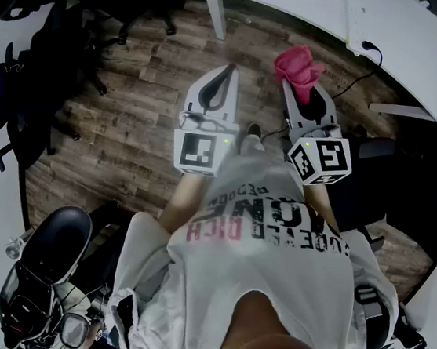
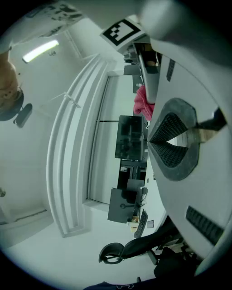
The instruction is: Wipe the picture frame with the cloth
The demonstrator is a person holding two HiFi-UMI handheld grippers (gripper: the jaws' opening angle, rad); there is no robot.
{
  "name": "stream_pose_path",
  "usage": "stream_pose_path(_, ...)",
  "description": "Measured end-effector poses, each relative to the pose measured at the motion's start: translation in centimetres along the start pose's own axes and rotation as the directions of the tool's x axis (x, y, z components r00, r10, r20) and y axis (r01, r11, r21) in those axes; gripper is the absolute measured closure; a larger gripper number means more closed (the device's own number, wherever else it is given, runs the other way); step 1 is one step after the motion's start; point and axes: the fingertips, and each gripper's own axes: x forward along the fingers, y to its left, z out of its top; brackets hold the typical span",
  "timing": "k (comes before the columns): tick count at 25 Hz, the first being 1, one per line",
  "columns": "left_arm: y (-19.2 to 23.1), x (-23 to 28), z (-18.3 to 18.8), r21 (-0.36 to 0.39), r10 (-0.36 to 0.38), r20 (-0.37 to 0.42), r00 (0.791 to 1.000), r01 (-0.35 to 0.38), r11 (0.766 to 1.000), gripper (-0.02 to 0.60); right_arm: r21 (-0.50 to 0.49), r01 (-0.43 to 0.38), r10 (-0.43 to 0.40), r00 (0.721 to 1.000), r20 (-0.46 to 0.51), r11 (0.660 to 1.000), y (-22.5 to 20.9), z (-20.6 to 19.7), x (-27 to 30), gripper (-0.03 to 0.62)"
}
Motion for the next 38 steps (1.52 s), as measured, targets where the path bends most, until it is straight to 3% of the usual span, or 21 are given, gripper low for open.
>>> stream_pose_path(17, 1.2, -1.0, 0.6, -0.031, -0.014, 0.026, 1.000, 0.015, 0.999, 0.584, 0.010, 0.001, -0.001, 1.000, 0.002, 1.000, 2.2, -0.2, 0.1, 0.474)
stream_pose_path(23, 2.5, -2.1, 0.4, -0.034, -0.019, 0.030, 0.999, 0.020, 0.999, 0.584, 0.046, -0.029, 0.026, 0.997, 0.068, 0.999, 4.1, 0.3, 0.5, 0.473)
stream_pose_path(29, 3.7, -2.7, 0.4, -0.039, -0.026, 0.041, 0.999, 0.028, 0.999, 0.584, 0.048, -0.023, 0.019, 0.997, 0.076, 0.999, 5.5, -0.3, 0.6, 0.473)
stream_pose_path(38, 2.5, -0.8, -0.5, -0.059, -0.070, 0.011, 0.998, 0.070, 0.996, 0.584, 0.072, 0.012, -0.017, 0.998, 0.058, 0.997, 3.5, -0.9, 1.3, 0.474)
